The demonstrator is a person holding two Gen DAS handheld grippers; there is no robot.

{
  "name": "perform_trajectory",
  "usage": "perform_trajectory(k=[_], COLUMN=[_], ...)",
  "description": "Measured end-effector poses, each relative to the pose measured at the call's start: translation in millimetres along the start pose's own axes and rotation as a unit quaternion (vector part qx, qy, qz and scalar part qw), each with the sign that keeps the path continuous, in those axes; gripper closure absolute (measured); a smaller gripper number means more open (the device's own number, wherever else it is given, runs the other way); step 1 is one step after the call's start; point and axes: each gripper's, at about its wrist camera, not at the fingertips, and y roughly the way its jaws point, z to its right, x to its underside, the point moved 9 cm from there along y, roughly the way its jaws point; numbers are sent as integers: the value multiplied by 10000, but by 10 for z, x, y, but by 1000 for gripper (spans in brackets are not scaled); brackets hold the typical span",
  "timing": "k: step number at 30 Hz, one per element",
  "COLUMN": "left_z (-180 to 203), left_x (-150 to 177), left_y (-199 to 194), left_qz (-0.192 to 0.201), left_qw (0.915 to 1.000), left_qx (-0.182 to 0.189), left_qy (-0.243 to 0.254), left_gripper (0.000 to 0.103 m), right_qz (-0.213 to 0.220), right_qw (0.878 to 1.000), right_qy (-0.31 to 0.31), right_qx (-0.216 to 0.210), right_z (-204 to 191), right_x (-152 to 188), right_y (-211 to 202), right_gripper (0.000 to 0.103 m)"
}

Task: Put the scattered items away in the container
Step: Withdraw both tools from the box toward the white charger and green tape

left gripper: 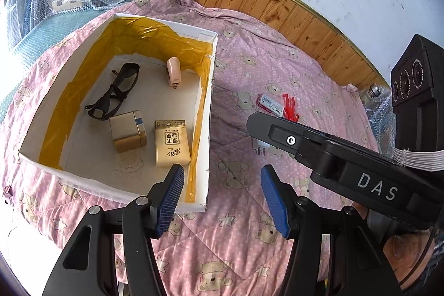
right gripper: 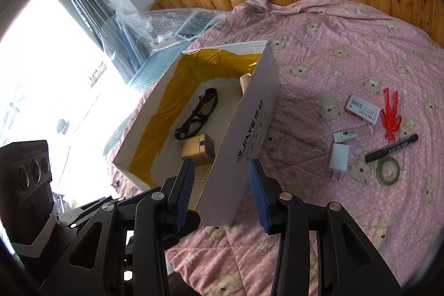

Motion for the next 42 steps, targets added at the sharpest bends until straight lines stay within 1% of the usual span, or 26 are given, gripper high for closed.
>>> perform_trajectory(k=[8, 14, 19, 27, 32, 42], left_z=[245, 388, 471, 692, 808, 964], left_x=[347, 528, 546, 542, 504, 361], left_y=[89, 154, 190, 399, 556, 842], left_qz=[-256, -376, -406, -552, -621, -721], left_qw=[9992, 9986, 9982, 9960, 9947, 9924], left_qx=[41, 46, 3, 28, 35, 58], left_qy=[312, 360, 441, 696, 813, 996], left_gripper=[44, 44, 44, 44, 44, 44], right_qz=[-13, -12, 76, 191, 238, 254], right_qw=[9998, 9995, 9985, 9935, 9895, 9830], right_qy=[192, 326, 535, 1091, 1362, 1705], right_qx=[-86, -53, 21, 263, 418, 631], right_z=[151, 321, 533, 1091, 1377, 1775], right_x=[244, 379, 445, 584, 616, 625], right_y=[-100, -173, -258, -368, -406, -412], right_gripper=[60, 60, 60, 60, 60, 60])
